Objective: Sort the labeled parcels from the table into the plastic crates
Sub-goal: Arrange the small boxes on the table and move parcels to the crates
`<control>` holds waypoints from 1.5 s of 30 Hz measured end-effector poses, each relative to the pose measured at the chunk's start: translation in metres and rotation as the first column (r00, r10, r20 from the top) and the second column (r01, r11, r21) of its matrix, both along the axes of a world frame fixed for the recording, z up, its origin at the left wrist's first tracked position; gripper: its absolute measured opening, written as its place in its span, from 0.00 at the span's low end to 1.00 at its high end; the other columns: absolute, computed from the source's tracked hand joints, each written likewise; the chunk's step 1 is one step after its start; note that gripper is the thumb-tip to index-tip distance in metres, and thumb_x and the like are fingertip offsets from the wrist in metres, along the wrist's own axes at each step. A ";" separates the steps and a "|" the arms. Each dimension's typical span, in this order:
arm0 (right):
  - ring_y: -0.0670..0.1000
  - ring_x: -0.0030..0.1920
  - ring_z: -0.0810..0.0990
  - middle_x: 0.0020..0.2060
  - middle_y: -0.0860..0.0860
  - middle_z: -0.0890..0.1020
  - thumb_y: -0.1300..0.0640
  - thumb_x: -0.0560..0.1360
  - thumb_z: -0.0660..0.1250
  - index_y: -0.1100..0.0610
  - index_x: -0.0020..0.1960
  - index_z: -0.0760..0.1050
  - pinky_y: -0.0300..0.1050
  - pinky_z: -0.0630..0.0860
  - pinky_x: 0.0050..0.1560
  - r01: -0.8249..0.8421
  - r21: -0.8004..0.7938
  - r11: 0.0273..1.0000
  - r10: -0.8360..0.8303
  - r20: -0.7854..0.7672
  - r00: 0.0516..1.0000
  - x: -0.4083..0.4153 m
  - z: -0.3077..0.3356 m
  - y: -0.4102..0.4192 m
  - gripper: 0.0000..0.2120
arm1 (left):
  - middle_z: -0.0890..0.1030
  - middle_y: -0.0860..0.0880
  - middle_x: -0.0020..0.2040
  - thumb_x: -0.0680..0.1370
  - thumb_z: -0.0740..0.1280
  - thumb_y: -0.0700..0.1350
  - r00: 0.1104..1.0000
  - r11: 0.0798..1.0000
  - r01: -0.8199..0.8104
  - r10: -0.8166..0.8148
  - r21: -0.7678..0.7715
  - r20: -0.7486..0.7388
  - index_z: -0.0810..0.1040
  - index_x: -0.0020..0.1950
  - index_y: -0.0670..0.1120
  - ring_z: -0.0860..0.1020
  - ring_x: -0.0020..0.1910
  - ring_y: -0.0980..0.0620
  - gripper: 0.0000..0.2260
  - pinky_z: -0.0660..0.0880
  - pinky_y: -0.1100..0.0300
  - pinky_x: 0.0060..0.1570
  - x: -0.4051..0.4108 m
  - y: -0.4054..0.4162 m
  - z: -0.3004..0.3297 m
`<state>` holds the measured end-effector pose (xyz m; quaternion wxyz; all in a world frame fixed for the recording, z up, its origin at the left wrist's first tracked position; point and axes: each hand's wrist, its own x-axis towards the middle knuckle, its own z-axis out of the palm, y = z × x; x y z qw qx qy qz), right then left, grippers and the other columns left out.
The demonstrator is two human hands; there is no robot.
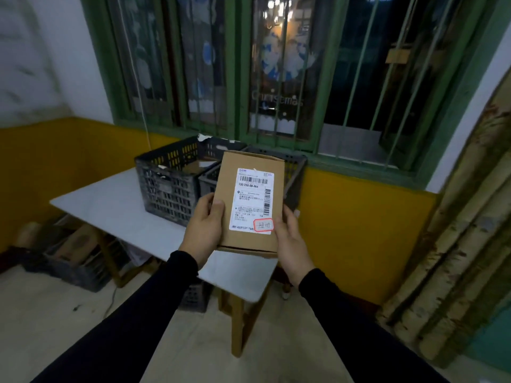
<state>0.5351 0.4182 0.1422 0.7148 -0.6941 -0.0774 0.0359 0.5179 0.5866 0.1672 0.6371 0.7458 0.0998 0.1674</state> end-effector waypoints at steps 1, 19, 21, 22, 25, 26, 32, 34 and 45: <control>0.39 0.52 0.79 0.56 0.38 0.79 0.44 0.83 0.55 0.39 0.73 0.57 0.38 0.78 0.54 -0.007 0.012 1.000 0.006 0.005 1.000 0.021 -0.003 0.011 0.20 | 0.79 0.52 0.57 0.84 0.55 0.52 1.000 1.000 -0.011 0.011 0.012 0.001 0.69 0.67 0.53 0.78 0.52 0.54 0.12 0.73 0.57 0.51 0.018 0.011 0.001; 0.46 0.55 0.80 0.59 0.46 0.79 0.54 0.83 0.59 0.47 0.75 0.62 0.43 0.77 0.58 0.202 -0.136 0.970 -0.215 -0.094 0.972 0.354 -0.013 0.087 0.21 | 0.78 0.44 0.61 0.83 0.55 0.49 0.966 0.907 0.227 -0.164 0.355 -0.199 0.71 0.64 0.46 0.76 0.59 0.42 0.13 0.70 0.55 0.55 0.400 0.098 -0.012; 0.46 0.52 0.78 0.56 0.45 0.79 0.56 0.84 0.58 0.45 0.69 0.66 0.43 0.74 0.58 0.251 -0.215 0.944 -0.280 -0.115 0.953 0.383 -0.019 0.093 0.15 | 0.78 0.42 0.57 0.83 0.55 0.47 0.925 0.861 0.345 -0.246 0.372 -0.290 0.70 0.65 0.43 0.75 0.53 0.42 0.14 0.67 0.56 0.49 0.446 0.100 -0.028; 0.46 0.51 0.78 0.54 0.44 0.78 0.56 0.84 0.58 0.45 0.67 0.68 0.42 0.74 0.57 0.269 -0.265 0.926 -0.312 -0.137 0.940 0.395 -0.024 0.093 0.13 | 0.77 0.41 0.55 0.83 0.55 0.46 0.904 0.840 0.391 -0.274 0.375 -0.329 0.69 0.65 0.42 0.74 0.49 0.43 0.14 0.67 0.56 0.47 0.463 0.100 -0.037; 0.51 0.56 0.80 0.61 0.50 0.80 0.52 0.82 0.61 0.49 0.66 0.73 0.47 0.76 0.61 0.291 -0.423 0.858 -0.380 -0.140 0.914 0.435 -0.038 0.100 0.13 | 0.73 0.39 0.62 0.83 0.56 0.46 0.858 0.806 0.463 -0.305 0.369 -0.412 0.69 0.62 0.40 0.73 0.47 0.43 0.12 0.68 0.55 0.46 0.514 0.102 -0.056; 0.53 0.57 0.80 0.62 0.54 0.79 0.50 0.81 0.62 0.49 0.65 0.74 0.50 0.77 0.61 0.293 -0.461 0.838 -0.402 -0.156 0.902 0.449 -0.048 0.099 0.14 | 0.71 0.37 0.64 0.83 0.56 0.46 0.843 0.794 0.481 -0.303 0.372 -0.443 0.69 0.62 0.40 0.73 0.47 0.43 0.12 0.68 0.55 0.46 0.526 0.102 -0.062; 0.52 0.56 0.78 0.60 0.48 0.78 0.53 0.83 0.59 0.53 0.66 0.73 0.38 0.76 0.50 0.141 -0.598 0.789 -0.399 -0.325 0.857 0.521 -0.086 0.102 0.14 | 0.71 0.36 0.67 0.81 0.57 0.42 0.773 0.776 0.526 -0.264 0.349 -0.577 0.69 0.66 0.40 0.74 0.59 0.37 0.14 0.70 0.54 0.49 0.585 0.099 -0.102; 0.50 0.53 0.77 0.59 0.46 0.77 0.54 0.84 0.56 0.53 0.66 0.71 0.37 0.75 0.47 0.067 -0.622 0.780 -0.371 -0.373 0.851 0.543 -0.103 0.106 0.13 | 0.72 0.37 0.67 0.81 0.58 0.41 0.757 0.776 0.524 -0.235 0.351 -0.610 0.68 0.69 0.40 0.74 0.60 0.38 0.17 0.71 0.54 0.52 0.598 0.099 -0.118; 0.60 0.67 0.71 0.76 0.57 0.60 0.57 0.83 0.55 0.54 0.80 0.50 0.47 0.74 0.63 -0.107 -0.594 0.797 -0.326 -0.573 0.752 0.615 -0.208 0.116 0.28 | 0.67 0.39 0.73 0.83 0.58 0.44 0.675 0.779 0.509 -0.098 0.365 -0.731 0.63 0.75 0.40 0.68 0.70 0.41 0.21 0.65 0.55 0.67 0.641 0.092 -0.194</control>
